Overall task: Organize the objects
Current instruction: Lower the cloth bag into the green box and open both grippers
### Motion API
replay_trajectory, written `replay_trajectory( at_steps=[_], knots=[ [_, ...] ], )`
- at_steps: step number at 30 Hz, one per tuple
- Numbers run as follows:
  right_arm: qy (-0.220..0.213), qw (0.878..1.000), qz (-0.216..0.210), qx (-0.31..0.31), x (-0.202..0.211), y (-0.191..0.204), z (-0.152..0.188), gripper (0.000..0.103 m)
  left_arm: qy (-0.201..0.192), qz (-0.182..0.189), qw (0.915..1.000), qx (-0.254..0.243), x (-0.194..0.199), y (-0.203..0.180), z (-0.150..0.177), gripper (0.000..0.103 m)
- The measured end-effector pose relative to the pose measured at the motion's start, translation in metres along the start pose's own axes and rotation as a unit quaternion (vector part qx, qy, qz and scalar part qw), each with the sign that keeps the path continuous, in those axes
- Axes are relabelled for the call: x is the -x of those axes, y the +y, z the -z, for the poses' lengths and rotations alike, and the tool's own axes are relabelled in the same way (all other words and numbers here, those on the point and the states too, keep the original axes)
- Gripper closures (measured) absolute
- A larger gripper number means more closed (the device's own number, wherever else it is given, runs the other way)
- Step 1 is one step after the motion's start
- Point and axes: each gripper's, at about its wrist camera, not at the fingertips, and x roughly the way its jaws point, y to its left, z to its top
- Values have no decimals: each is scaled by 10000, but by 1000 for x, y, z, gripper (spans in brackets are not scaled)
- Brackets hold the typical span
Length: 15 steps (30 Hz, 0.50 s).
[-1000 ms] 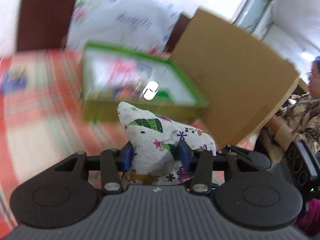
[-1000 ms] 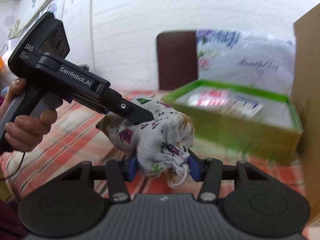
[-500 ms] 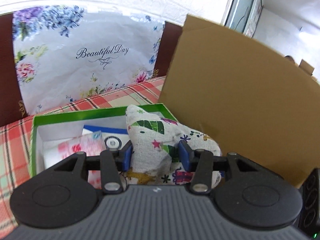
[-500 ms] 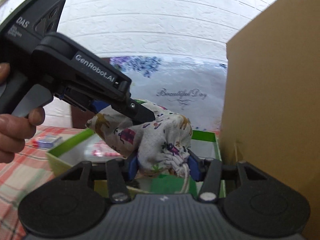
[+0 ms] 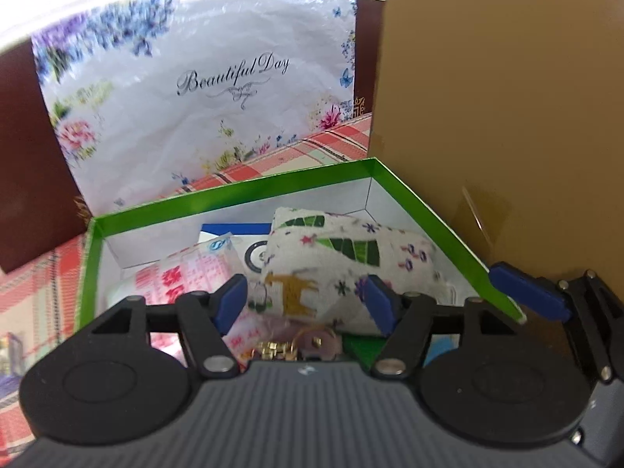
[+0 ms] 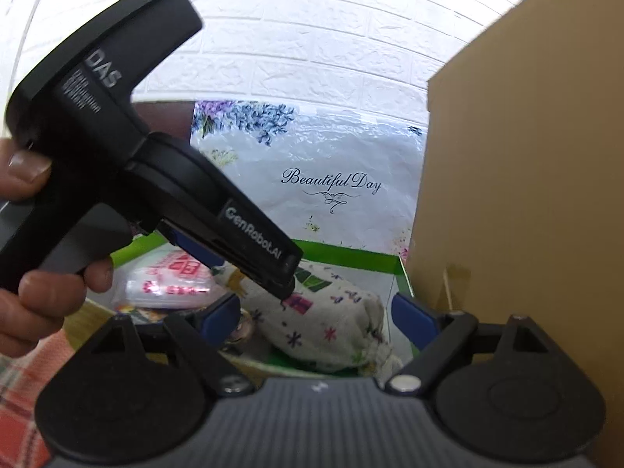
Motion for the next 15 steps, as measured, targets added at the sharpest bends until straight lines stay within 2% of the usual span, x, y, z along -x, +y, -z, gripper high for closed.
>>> replay_trajectory(
  at_steps=[3, 8, 15],
  knots=[
    [-18, 9998, -13, -200, 16, -1, 4, 15, -97, -204, 9996, -184, 17, -8, 9, 34],
    [-15, 9992, -34, -405, 39, -1, 5, 12, -83, -348, 9993, -72, 39, -14, 24, 34],
    [483, 9961, -314, -664, 48, 2, 15, 12, 102, -488, 9986, 198, 62, -9, 53, 34]
  ],
)
